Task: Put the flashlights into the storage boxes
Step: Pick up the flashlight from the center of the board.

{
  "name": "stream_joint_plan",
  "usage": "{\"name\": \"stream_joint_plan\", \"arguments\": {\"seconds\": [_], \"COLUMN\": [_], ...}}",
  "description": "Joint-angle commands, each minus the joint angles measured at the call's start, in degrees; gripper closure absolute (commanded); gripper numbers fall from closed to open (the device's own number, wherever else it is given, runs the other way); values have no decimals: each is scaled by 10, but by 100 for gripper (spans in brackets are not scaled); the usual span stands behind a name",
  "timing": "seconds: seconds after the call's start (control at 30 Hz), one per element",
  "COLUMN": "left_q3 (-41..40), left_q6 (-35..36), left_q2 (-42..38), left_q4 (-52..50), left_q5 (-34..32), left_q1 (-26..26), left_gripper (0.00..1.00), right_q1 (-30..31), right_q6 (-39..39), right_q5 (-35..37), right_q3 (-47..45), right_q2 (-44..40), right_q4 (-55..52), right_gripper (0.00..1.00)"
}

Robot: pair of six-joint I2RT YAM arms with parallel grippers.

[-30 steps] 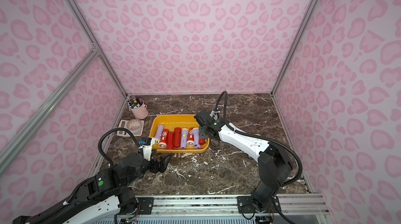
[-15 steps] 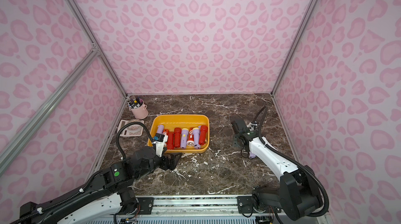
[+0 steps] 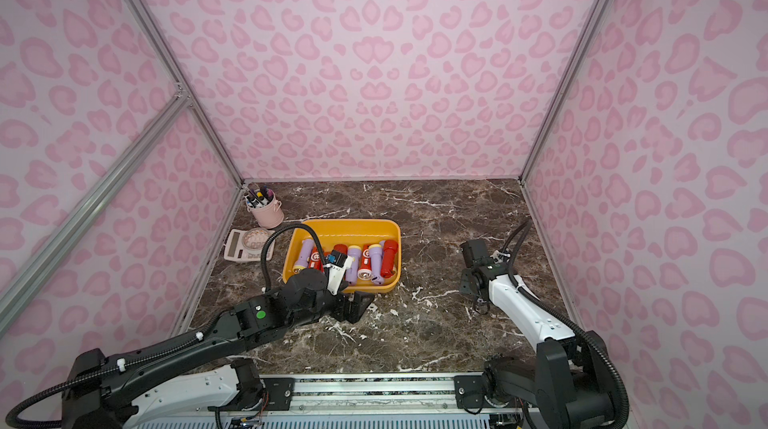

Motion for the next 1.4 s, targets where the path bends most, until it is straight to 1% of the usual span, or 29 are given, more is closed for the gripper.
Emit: {"name": "stream_joint_plan", "arguments": {"seconds": [0.0,0.2,0.47,0.73,0.87,1.03,1.37], "left_q3": [26,73,93,92,88,82,69], "left_q6": [19,38,46,52,54,54,53], "left_q2": [28,86,118,117,112,105,80], "left_q4": [53,62,61,54,52,48,43], "left_q5": [32,52,60,53,47,44,36], "left_q1": [-5,-7,-8,-8,-7,-7,-7], "left_gripper": [1,1,1,1,1,1,0], "right_q1": [-9,-25,-32,-32,-29,-22,-10], "right_q6": [-10,-18,-36,-42,-36,-30,-23], "right_q5": [1,-25,-43,-56,-76,-80,-64], "right_q3": [-5,-1,19,33,28,26,29], "right_q2": [12,37,71,102,110,124,124], "right_q4": [15,32,36,36,46,51,43], "right_gripper": [47,47,47,48,49,49,60]}}
